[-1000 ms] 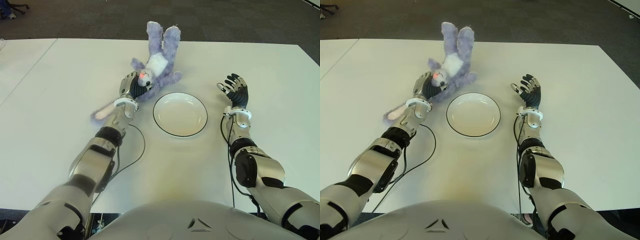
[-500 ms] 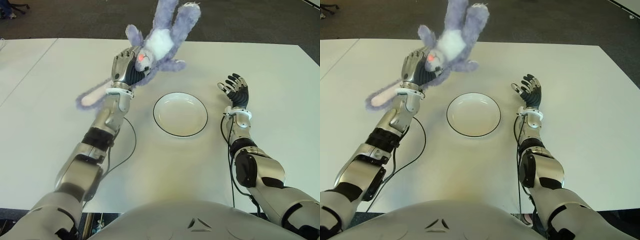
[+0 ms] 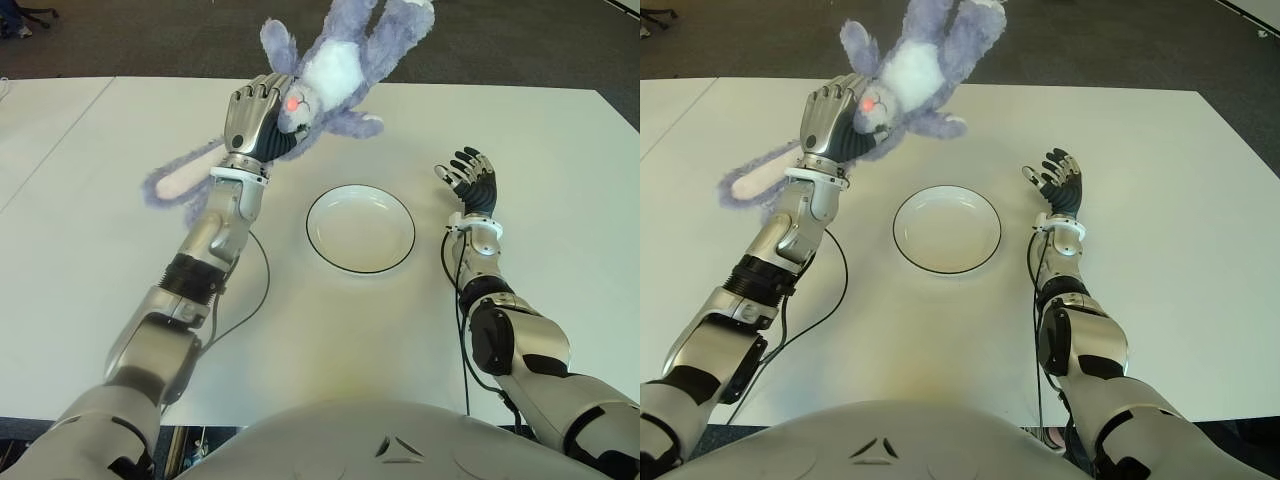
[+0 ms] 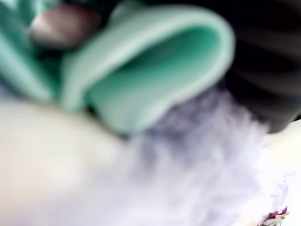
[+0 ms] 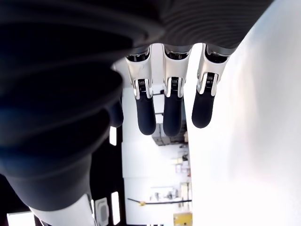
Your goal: Put the doll into the plate.
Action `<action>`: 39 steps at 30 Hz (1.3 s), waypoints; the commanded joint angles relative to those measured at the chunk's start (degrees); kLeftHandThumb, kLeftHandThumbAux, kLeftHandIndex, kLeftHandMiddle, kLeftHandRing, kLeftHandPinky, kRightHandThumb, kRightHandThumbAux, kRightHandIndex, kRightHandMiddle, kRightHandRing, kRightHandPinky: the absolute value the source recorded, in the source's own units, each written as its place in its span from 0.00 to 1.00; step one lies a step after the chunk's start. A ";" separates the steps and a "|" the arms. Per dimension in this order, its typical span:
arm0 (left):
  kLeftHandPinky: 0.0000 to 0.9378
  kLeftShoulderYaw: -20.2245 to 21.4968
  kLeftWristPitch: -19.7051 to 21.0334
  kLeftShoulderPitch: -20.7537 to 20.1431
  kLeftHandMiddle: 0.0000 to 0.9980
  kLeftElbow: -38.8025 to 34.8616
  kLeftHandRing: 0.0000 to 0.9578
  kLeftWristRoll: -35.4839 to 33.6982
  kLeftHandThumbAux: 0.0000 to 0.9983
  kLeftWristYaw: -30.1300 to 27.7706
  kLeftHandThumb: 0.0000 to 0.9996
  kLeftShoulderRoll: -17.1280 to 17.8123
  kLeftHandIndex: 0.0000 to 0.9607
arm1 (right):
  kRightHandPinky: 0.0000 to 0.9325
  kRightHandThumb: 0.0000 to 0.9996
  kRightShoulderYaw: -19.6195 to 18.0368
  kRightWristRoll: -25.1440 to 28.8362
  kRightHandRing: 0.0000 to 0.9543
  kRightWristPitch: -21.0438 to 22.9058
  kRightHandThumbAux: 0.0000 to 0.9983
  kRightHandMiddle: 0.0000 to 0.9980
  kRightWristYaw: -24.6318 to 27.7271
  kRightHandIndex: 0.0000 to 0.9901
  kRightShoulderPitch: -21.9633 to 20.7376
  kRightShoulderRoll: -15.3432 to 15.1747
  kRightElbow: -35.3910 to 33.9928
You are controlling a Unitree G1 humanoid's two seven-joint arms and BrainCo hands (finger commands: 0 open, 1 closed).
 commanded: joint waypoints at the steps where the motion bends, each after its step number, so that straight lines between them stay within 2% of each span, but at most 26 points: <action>1: 0.89 -0.15 -0.43 0.95 0.85 -1.86 0.88 2.07 0.69 -0.41 0.75 1.62 0.46 | 0.27 0.09 0.00 -0.12 0.25 7.63 0.86 0.25 0.03 0.21 10.92 4.96 8.05; 7: 0.92 -0.42 -1.44 1.63 0.91 -3.88 0.92 2.45 0.69 -0.44 0.75 2.02 0.46 | 0.28 0.09 0.03 -0.05 0.26 7.83 0.86 0.25 0.01 0.21 10.89 4.97 8.04; 10: 0.92 -0.73 -0.85 3.79 0.94 -8.89 0.93 2.09 0.69 -3.74 0.74 2.15 0.46 | 0.28 0.08 0.08 -0.05 0.26 7.74 0.85 0.25 -0.13 0.20 10.90 5.01 8.01; 13: 0.88 -1.17 -0.05 6.41 0.87 -14.59 0.89 1.48 0.69 -7.50 0.75 2.09 0.46 | 0.27 0.07 0.14 -0.07 0.26 7.69 0.85 0.25 -0.06 0.20 10.92 5.00 7.99; 18: 0.90 -1.83 0.82 8.93 0.85 -19.21 0.88 -0.15 0.69 -13.49 0.75 1.29 0.46 | 0.27 0.07 0.27 -0.15 0.26 8.00 0.86 0.24 0.01 0.20 10.81 4.93 8.03; 26: 0.91 -4.69 -0.79 9.92 0.88 -20.25 0.90 -1.37 0.70 -20.62 0.74 -0.36 0.46 | 0.27 0.08 0.02 0.17 0.26 8.13 0.84 0.25 0.19 0.20 10.79 4.98 8.02; 29: 0.91 -5.45 -1.07 10.36 0.88 -20.68 0.90 -1.69 0.69 -21.97 0.75 -1.09 0.46 | 0.28 0.09 -0.07 0.29 0.26 7.96 0.84 0.25 0.46 0.20 10.82 4.99 8.01; 33: 0.91 -7.39 -1.14 12.06 0.85 -22.79 0.88 -5.32 0.70 -27.48 0.74 -2.85 0.46 | 0.27 0.08 0.16 0.08 0.26 8.06 0.83 0.25 0.73 0.21 10.92 4.69 8.05; 39: 0.90 -8.40 -1.35 13.49 0.84 -24.15 0.88 -7.01 0.70 -30.42 0.74 -4.06 0.46 | 0.30 0.09 0.26 -0.10 0.27 7.82 0.84 0.26 0.23 0.22 11.01 4.74 8.03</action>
